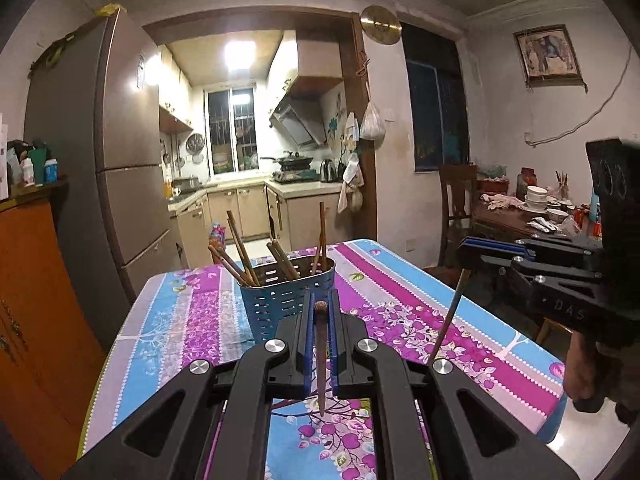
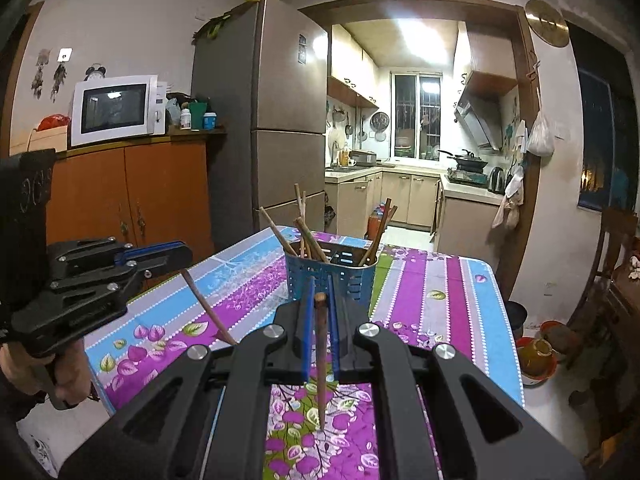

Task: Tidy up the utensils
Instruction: 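Lift both held chopsticks and lower them into the blue holder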

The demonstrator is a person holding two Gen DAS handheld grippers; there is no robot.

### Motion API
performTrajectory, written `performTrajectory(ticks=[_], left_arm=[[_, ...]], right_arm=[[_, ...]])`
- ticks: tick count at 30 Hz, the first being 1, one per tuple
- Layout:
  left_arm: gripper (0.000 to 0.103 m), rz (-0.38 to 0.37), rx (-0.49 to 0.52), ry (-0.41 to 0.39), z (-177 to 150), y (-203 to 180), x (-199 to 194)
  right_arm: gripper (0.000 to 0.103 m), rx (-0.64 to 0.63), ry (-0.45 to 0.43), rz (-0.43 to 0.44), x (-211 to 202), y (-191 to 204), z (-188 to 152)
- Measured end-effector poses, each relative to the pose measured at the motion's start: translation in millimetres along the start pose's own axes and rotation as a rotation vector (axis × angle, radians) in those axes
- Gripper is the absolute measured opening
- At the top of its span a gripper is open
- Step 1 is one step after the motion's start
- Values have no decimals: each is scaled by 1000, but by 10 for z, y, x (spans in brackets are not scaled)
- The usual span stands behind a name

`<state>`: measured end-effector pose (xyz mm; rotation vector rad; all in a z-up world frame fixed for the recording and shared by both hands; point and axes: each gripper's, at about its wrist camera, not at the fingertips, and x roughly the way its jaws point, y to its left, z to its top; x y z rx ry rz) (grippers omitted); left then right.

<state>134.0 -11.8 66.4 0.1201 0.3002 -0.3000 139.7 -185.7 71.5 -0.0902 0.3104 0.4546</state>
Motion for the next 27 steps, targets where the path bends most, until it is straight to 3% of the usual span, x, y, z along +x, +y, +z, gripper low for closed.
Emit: performTrajectory(ticks=[14, 27], left_arm=[[8, 26, -47, 88, 548, 253, 80], [8, 63, -96, 59, 1432, 497, 222]], right_arm=[[5, 31, -64, 4, 130, -84, 264], [5, 16, -109, -16, 284, -204, 1162]])
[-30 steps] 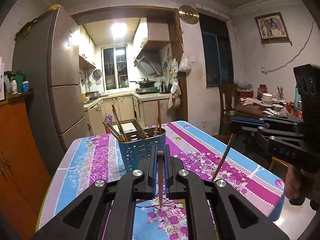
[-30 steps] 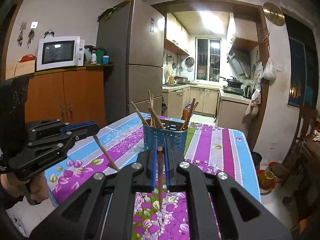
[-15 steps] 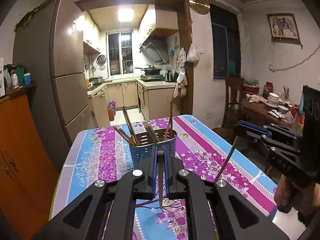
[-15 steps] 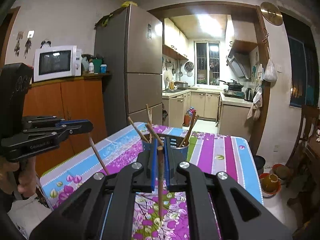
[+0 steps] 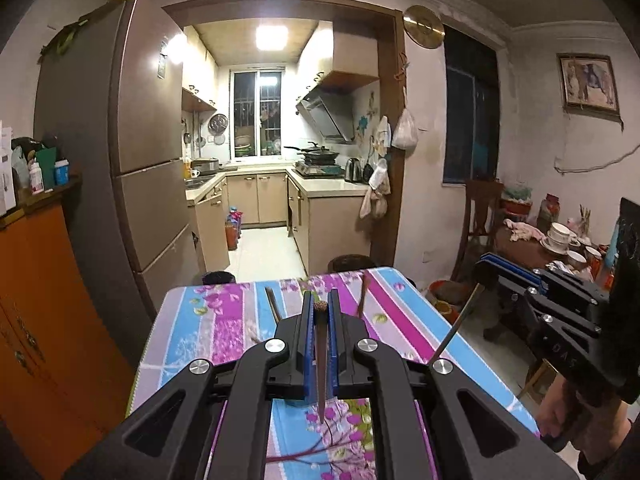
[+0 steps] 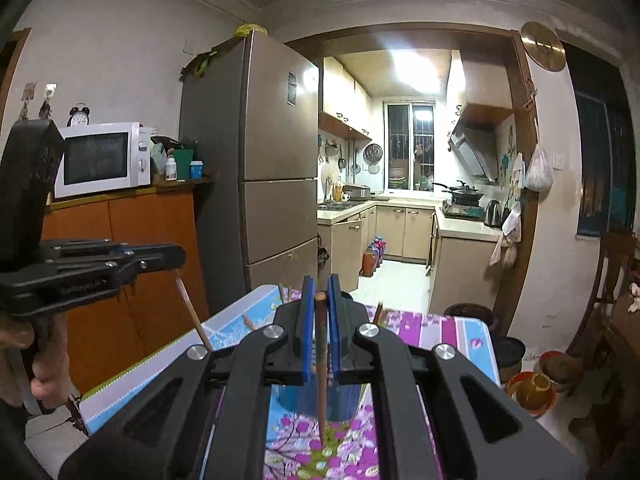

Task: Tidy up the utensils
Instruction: 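Lift both held chopsticks and lower them into the blue holder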

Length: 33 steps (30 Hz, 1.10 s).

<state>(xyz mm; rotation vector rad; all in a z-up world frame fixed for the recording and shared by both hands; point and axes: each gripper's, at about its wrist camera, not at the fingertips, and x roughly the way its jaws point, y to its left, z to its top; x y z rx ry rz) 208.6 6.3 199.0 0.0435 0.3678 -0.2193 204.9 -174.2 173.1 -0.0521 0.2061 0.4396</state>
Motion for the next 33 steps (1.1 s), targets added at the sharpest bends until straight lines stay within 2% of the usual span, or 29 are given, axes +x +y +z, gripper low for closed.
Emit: performTrajectory(ticks=[7, 13, 19, 25, 33], left_arm=[[8, 41, 3, -20, 398, 78, 94], [8, 52, -13, -71, 820, 187, 147], [8, 61, -15, -98, 1123, 224, 367], [8, 39, -25, -66, 1080, 316, 805], [8, 1, -41, -5, 802, 430, 1345]], right_arm=[[5, 4, -3, -2, 211, -68, 375], [5, -21, -14, -5, 377, -98, 641], [5, -10, -27, -6, 608, -208, 836], [5, 6, -6, 2, 944, -291, 743], [5, 32, 35, 13, 1316, -367, 521]])
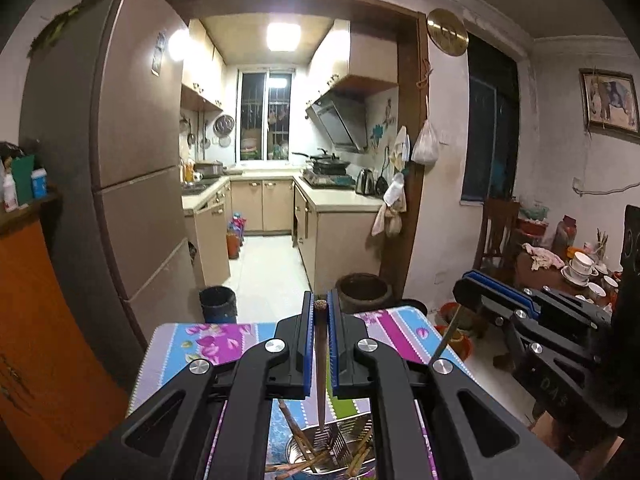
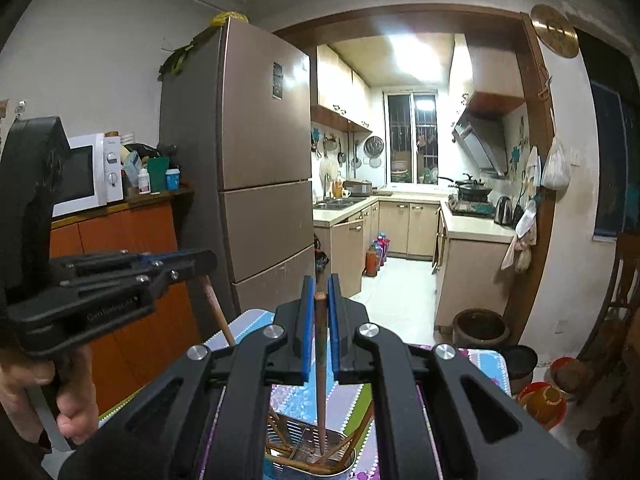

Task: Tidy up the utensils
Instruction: 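Lift both held chopsticks and lower them into the blue holder, then open both tools to release the chopsticks into the holder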

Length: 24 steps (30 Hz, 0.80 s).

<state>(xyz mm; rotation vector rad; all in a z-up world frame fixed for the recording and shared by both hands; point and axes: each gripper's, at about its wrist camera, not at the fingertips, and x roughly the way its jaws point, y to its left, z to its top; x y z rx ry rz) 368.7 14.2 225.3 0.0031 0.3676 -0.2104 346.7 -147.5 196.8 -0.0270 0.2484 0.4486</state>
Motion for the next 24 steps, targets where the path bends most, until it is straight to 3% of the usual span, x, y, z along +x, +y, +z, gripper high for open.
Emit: performTrajectory(ticks=[12, 18, 19, 21, 23, 24], left_arm=[[8, 12, 17, 138, -322, 21, 520], [8, 29, 14, 164, -451, 60, 667], [10, 33, 9, 165, -453, 77, 676], [31, 36, 9, 158, -456, 84, 676], [35, 41, 10, 147, -453, 104, 658], [35, 41, 7, 147, -457, 107, 657]], right_arm=[[5, 36, 97, 4, 385, -92, -301], [5, 36, 149, 5, 532, -103, -407], [5, 38, 148, 4, 533, -108, -413], [6, 47, 149, 2, 533, -123, -417], [11, 49, 149, -5, 533, -140, -417], [20, 53, 147, -9, 522, -156, -423]])
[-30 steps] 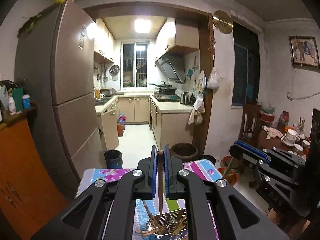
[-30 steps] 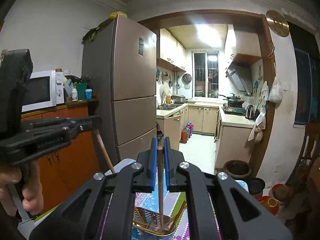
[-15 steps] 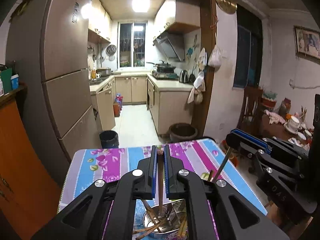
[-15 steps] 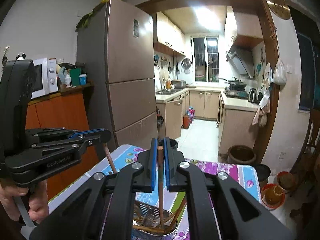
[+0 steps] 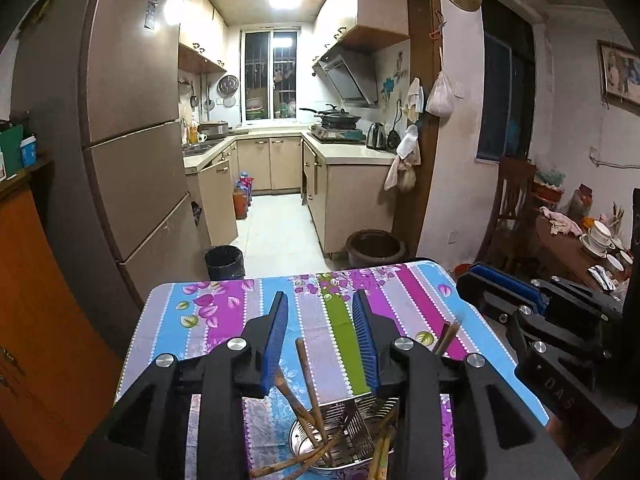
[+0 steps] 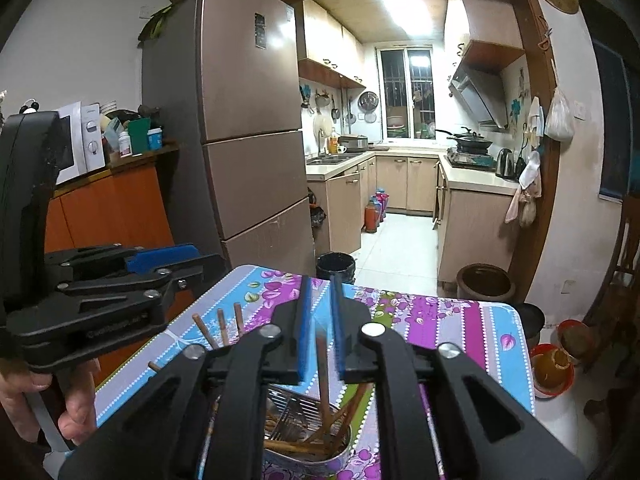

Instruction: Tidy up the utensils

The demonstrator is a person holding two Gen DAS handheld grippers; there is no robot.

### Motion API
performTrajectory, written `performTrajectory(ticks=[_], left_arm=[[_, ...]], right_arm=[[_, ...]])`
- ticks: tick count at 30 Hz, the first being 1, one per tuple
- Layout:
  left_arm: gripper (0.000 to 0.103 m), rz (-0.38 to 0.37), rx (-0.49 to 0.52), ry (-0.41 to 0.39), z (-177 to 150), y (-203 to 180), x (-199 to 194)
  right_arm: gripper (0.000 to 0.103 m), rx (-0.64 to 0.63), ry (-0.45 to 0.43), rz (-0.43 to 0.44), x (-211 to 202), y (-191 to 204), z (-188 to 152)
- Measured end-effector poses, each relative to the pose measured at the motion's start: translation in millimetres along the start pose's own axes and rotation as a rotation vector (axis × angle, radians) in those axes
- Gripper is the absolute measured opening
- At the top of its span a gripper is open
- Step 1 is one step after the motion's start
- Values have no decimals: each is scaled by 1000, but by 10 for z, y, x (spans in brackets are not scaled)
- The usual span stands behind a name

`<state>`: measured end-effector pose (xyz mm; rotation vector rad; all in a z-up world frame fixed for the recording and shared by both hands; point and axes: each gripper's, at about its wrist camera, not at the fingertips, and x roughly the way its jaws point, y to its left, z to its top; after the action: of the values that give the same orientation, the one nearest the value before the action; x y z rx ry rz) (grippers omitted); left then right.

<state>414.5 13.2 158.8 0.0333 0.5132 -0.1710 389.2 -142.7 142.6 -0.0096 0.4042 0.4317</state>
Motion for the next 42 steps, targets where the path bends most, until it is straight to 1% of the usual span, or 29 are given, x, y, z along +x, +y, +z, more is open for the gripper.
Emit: performTrajectory(ticks=[1, 3, 5, 6, 9, 11, 13, 15, 16, 17, 18, 19, 21, 23, 26, 27, 29, 31, 34, 36, 38, 42], left_arm=[[36, 2, -5, -1, -9, 25, -4], [46, 14, -10, -7, -33, 60, -21], [49, 25, -18, -15, -50, 98, -44], [49, 34, -20, -20, -61, 102, -58], [54, 49, -26, -35, -133, 145, -119], [54, 60, -29, -50, -193, 170, -178], [55, 64, -38, -66, -256, 194, -255], [56, 74, -44, -93, -330, 215, -381], [58, 79, -43, -108, -374, 226, -453], [64, 86, -40, -132, -426, 220, -552], [69, 93, -32, -158, -487, 201, -654], [73, 104, -20, -194, -576, 183, -792], [88, 112, -7, -247, -723, 142, -1003], [98, 130, 7, -297, -905, 77, -1237], [98, 133, 13, -355, -1216, 18, -1543], [98, 129, 10, -365, -1315, 15, -1620], [98, 146, 1, -390, -1541, -12, -1788], [98, 151, -22, -406, -1720, -15, -1918], [98, 137, -84, -424, -2071, -5, -2139], [98, 118, -101, -423, -2332, -43, -2274], [98, 110, -91, -406, -2556, -118, -2372], [98, 91, -72, -375, -2893, -280, -2487]], right_arm=[[32, 5, -3, -3, -11, -17, -9], [41, 13, -12, -10, -34, -54, -30], [42, 14, -15, -18, -56, -80, -47], [44, 13, -19, -23, -75, -85, -60], [55, 6, -36, -30, -142, -73, -99], [58, -1, -49, -35, -196, -56, -127], [65, -4, -59, -37, -243, -49, -151], [70, -9, -76, -39, -328, -21, -188], [76, -11, -85, -38, -372, -7, -205], [80, -17, -102, -42, -446, 19, -236], [90, -20, -117, -46, -504, 34, -255], [98, -24, -133, -52, -569, 58, -281], [97, -26, -172, -73, -743, 111, -360], [97, -25, -202, -96, -914, 165, -454], [98, -22, -252, -115, -1207, 255, -668], [98, -20, -260, -111, -1311, 291, -769], [98, -15, -272, -120, -1479, 352, -955], [98, -4, -275, -123, -1667, 421, -1195], [98, 0, -265, -136, -1866, 513, -1495], [98, 10, -253, -158, -1997, 580, -1695], [98, 20, -245, -195, -2100, 653, -1863], [98, 29, -221, -211, -2273, 781, -2157]])
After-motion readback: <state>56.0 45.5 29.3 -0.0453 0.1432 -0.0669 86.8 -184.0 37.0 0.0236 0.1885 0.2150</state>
